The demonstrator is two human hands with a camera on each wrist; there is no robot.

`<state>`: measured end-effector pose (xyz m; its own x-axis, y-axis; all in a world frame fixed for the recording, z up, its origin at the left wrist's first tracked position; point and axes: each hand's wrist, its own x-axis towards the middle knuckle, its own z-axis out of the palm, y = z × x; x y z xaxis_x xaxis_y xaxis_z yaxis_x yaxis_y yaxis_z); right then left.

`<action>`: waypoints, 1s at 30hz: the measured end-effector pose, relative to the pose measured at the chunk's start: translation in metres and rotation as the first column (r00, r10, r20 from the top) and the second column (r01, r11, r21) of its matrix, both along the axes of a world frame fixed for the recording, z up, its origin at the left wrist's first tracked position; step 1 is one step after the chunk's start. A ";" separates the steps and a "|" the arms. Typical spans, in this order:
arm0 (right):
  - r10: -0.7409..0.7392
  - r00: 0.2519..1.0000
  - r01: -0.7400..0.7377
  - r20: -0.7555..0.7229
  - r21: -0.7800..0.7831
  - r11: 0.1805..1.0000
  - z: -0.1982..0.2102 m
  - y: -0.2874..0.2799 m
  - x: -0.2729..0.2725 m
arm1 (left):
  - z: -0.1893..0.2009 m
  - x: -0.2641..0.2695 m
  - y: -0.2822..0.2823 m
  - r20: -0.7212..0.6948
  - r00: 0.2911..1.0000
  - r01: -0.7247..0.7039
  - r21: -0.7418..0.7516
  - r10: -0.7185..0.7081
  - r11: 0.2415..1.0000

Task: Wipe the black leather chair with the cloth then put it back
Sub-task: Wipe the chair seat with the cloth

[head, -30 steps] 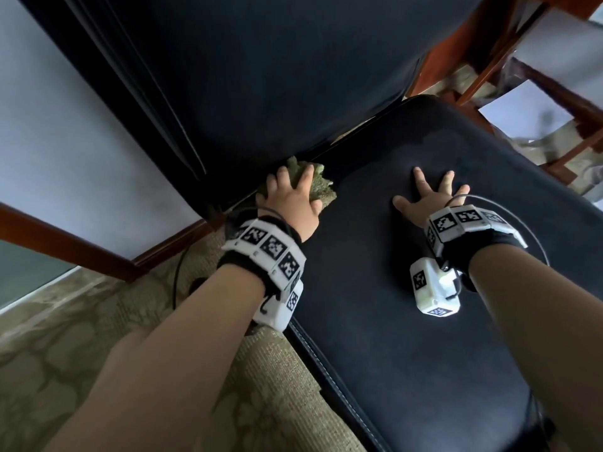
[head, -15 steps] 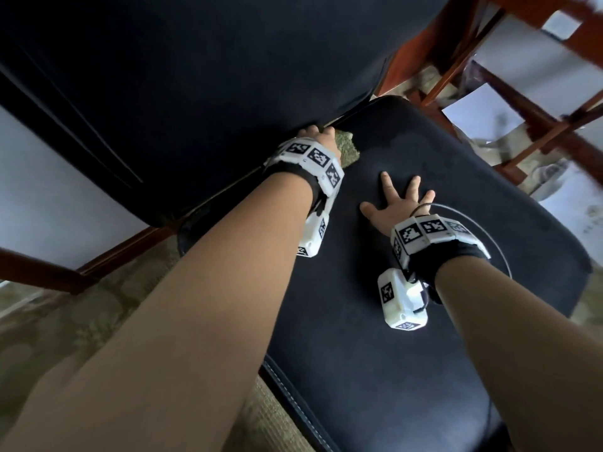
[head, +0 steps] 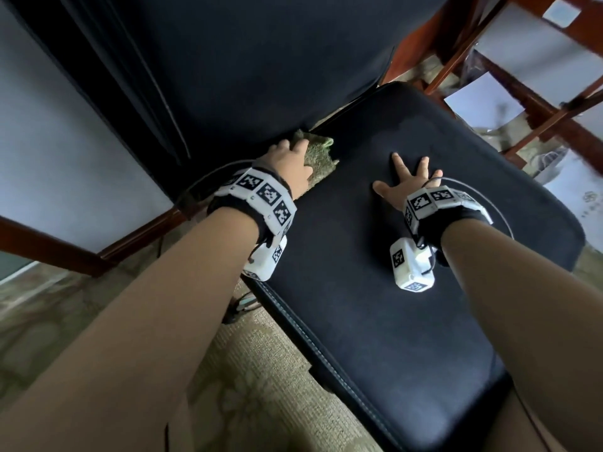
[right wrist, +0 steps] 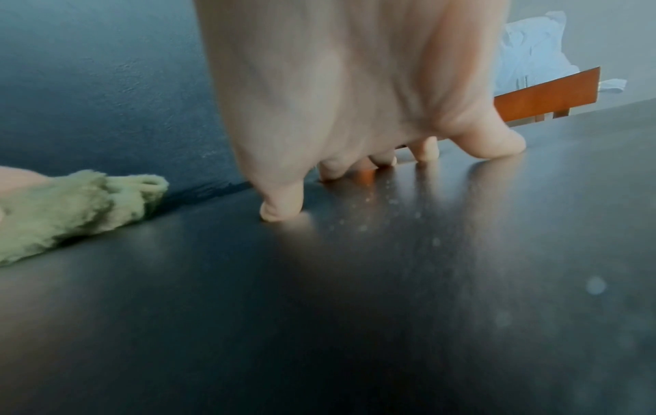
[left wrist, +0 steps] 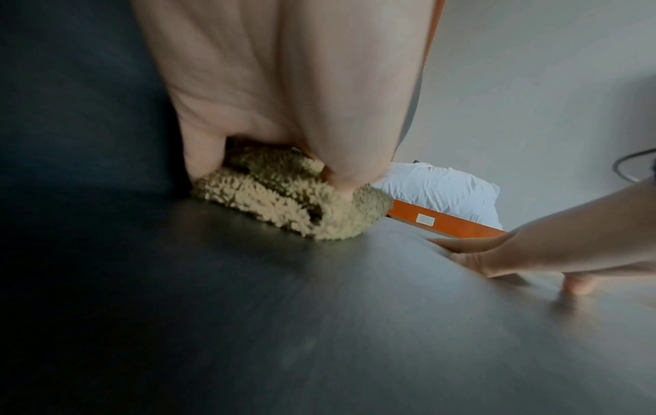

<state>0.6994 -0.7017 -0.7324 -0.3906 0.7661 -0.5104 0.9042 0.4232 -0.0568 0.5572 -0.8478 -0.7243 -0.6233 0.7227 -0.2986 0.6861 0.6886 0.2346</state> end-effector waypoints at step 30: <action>0.207 0.978 -0.204 0.022 -0.097 0.974 0.014 -0.086 0.005 | -0.013 0.051 -0.103 0.090 0.815 -0.578 0.191 0.573 0.793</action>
<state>0.7040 -0.7873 -0.7183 -0.5168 0.6197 -0.5907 0.8007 0.5941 -0.0771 0.6082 -0.9509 -0.7376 -0.9373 0.2783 -0.2098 0.1698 0.8903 0.4224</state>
